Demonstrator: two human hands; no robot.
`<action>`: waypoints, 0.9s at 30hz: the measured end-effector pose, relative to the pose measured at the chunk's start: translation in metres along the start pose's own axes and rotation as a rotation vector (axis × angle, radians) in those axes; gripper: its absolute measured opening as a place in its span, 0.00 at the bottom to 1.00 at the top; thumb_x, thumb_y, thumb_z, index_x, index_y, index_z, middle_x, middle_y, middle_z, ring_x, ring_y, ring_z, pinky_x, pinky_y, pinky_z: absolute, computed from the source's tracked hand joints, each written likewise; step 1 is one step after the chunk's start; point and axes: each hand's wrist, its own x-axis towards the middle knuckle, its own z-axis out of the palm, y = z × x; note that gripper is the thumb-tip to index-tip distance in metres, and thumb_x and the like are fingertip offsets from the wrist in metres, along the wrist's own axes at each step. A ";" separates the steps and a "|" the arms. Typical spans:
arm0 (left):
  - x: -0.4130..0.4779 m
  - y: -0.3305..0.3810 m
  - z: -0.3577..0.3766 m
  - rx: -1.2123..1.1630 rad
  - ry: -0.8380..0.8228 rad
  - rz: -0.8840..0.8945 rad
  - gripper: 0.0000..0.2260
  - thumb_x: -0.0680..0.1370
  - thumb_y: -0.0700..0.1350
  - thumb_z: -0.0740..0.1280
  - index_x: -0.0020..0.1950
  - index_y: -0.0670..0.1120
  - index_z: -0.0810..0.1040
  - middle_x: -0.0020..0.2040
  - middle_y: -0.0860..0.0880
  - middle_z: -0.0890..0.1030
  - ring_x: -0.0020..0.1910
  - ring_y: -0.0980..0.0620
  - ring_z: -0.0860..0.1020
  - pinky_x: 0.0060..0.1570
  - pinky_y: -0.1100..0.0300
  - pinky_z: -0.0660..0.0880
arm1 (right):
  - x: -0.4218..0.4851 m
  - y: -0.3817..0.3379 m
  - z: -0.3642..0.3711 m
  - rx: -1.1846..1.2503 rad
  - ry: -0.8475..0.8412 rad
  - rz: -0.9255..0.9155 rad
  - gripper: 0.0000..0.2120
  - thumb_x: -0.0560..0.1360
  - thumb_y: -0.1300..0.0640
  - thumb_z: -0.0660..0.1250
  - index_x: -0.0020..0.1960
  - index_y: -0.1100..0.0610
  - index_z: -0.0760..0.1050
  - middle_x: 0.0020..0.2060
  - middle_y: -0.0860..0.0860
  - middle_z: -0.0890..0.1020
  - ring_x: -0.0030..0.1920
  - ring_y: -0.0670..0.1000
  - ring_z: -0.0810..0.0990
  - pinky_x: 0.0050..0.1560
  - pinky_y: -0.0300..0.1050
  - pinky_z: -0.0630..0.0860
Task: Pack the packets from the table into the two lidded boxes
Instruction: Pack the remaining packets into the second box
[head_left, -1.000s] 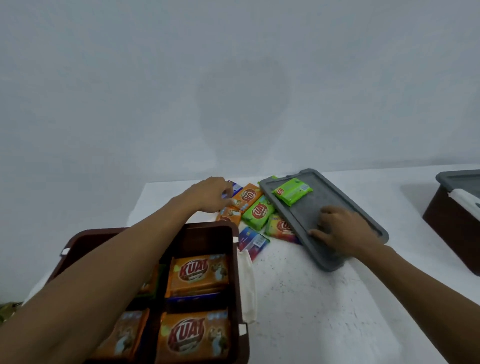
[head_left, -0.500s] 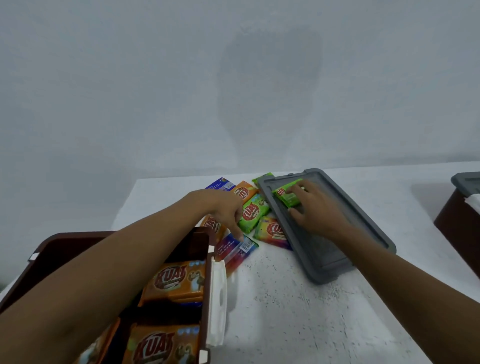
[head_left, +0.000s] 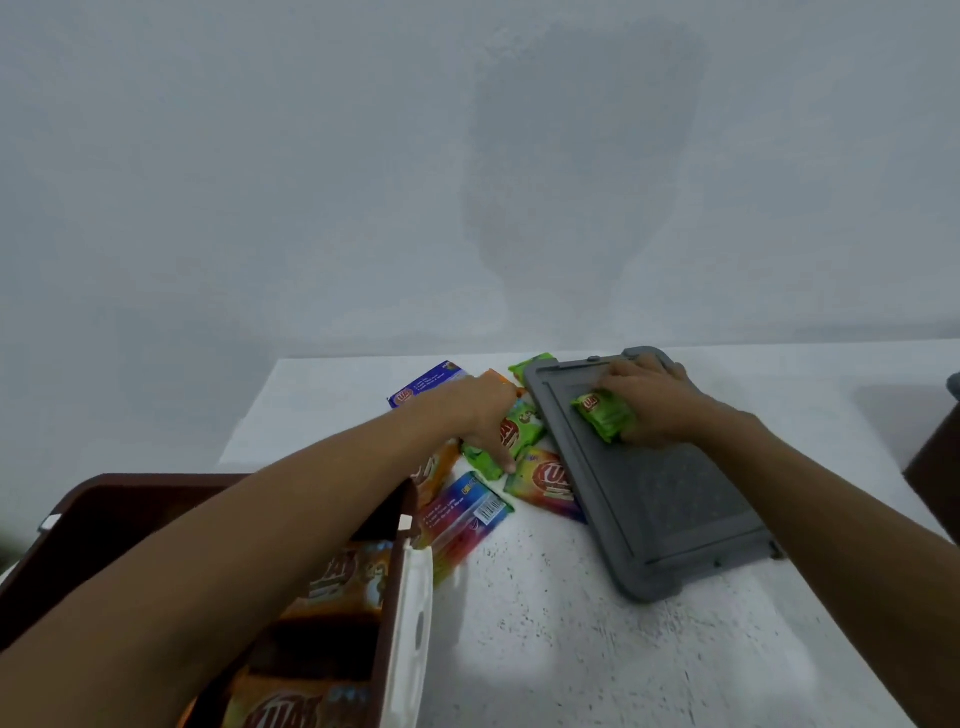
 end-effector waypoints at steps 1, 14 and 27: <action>0.001 -0.001 0.000 -0.006 -0.015 -0.004 0.41 0.64 0.60 0.78 0.69 0.44 0.67 0.64 0.44 0.72 0.60 0.45 0.74 0.59 0.51 0.74 | -0.001 0.003 -0.001 0.016 -0.014 0.001 0.33 0.70 0.49 0.71 0.72 0.48 0.64 0.69 0.49 0.65 0.71 0.56 0.59 0.68 0.52 0.59; -0.010 0.004 0.001 0.038 0.002 0.047 0.47 0.69 0.56 0.76 0.78 0.41 0.53 0.75 0.40 0.59 0.72 0.42 0.64 0.66 0.51 0.69 | -0.029 0.015 -0.006 -0.083 -0.259 0.122 0.34 0.61 0.46 0.78 0.62 0.51 0.67 0.60 0.51 0.75 0.58 0.55 0.75 0.50 0.48 0.74; -0.027 -0.037 -0.008 -0.172 0.091 -0.092 0.36 0.70 0.51 0.75 0.70 0.44 0.59 0.56 0.44 0.77 0.50 0.46 0.77 0.47 0.51 0.78 | -0.030 -0.022 -0.011 0.199 -0.012 0.033 0.37 0.67 0.38 0.73 0.71 0.47 0.64 0.62 0.52 0.76 0.59 0.54 0.74 0.51 0.46 0.72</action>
